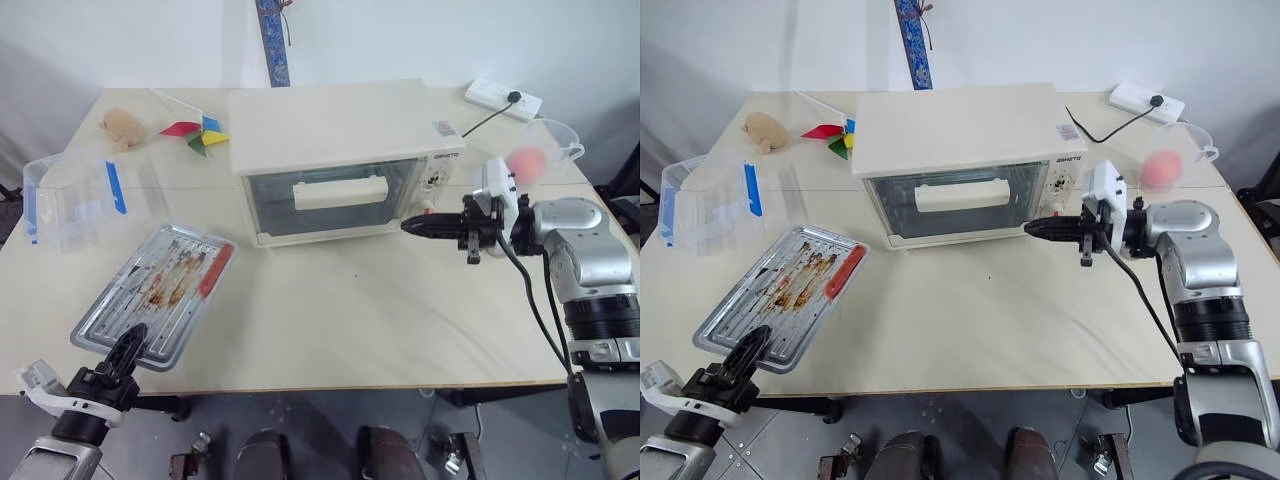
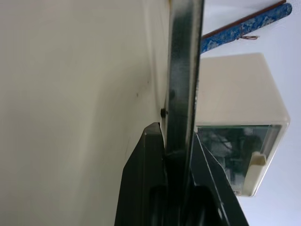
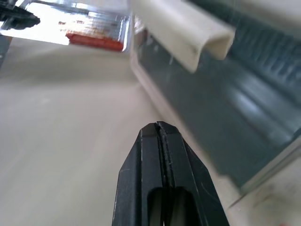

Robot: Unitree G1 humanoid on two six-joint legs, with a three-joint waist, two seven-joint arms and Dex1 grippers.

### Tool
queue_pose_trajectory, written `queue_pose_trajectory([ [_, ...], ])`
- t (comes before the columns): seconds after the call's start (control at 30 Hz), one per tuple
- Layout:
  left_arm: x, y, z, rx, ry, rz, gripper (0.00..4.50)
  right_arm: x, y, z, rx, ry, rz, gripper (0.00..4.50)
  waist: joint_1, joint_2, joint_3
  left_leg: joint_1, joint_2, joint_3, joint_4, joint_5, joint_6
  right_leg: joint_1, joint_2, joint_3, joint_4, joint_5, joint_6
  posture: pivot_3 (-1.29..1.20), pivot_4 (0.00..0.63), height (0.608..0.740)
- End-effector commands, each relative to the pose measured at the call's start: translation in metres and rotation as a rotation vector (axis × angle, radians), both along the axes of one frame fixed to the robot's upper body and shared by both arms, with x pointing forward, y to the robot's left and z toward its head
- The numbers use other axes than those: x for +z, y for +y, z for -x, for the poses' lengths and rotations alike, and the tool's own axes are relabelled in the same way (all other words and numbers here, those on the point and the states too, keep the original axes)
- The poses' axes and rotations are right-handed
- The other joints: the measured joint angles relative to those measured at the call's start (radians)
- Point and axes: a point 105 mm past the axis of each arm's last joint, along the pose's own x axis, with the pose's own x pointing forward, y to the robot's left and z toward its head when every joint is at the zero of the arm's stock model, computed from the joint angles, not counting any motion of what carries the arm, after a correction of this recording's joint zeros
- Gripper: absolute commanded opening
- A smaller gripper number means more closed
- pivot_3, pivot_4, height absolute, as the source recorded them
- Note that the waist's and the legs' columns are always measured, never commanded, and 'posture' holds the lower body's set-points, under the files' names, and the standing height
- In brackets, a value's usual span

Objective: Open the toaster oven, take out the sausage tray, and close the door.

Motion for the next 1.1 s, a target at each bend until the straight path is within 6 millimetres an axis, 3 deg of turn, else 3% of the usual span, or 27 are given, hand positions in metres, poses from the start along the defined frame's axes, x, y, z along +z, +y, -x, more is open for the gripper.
queue_pose_trajectory([
  [0.03,0.007,-0.004,0.008,-0.04,-0.021,-0.022,0.0,0.02,0.003,0.0,0.021,-0.069,-0.037,0.01,0.0,0.0,0.0,0.0,0.0,0.0,0.0,0.0,0.0,0.0,0.0,0.0,0.0,0.0,0.0,0.0,0.15,0.74],
  [0.3,0.008,-0.029,0.02,-0.281,0.009,-0.09,0.0,0.026,0.007,0.02,0.079,-0.056,-0.009,0.01,0.003,0.0,0.0,-0.003,0.001,0.002,0.0,0.0,0.0,-0.006,0.0,0.001,0.002,0.0,0.0,0.0,0.15,0.74],
  [0.63,0.011,-0.061,-0.008,-0.584,-0.012,-0.112,0.0,-0.018,-0.014,0.041,0.022,0.033,0.233,0.01,0.012,0.001,0.001,-0.003,0.001,0.002,0.0,0.0,-0.001,-0.006,0.0,0.001,0.002,0.0,0.0,0.0,0.15,0.74],
  [0.73,0.011,-0.075,-0.015,-0.713,-0.007,-0.118,0.0,-0.019,-0.015,0.046,0.011,0.043,0.217,0.01,0.026,0.001,0.001,-0.003,0.0,0.005,0.0,0.0,0.0,-0.006,0.0,0.001,0.002,0.0,0.0,0.0,0.15,0.74],
  [0.83,0.011,-0.079,-0.019,-0.766,0.001,-0.13,0.0,-0.018,-0.016,0.051,-0.001,0.038,0.213,0.56,0.028,0.001,0.001,-0.003,0.0,0.005,0.0,0.0,0.0,-0.006,-0.001,0.002,0.003,0.0,0.0,0.0,0.15,0.74],
  [1.1,0.014,-0.077,-0.027,-0.793,-0.011,-0.12,0.0,-0.017,-0.02,0.059,-0.042,0.045,0.19,3.11,0.009,0.001,0.001,-0.003,0.001,0.007,-0.003,0.0,-0.001,-0.007,0.0,0.001,0.004,0.0,0.0,0.0,0.15,0.74],
])
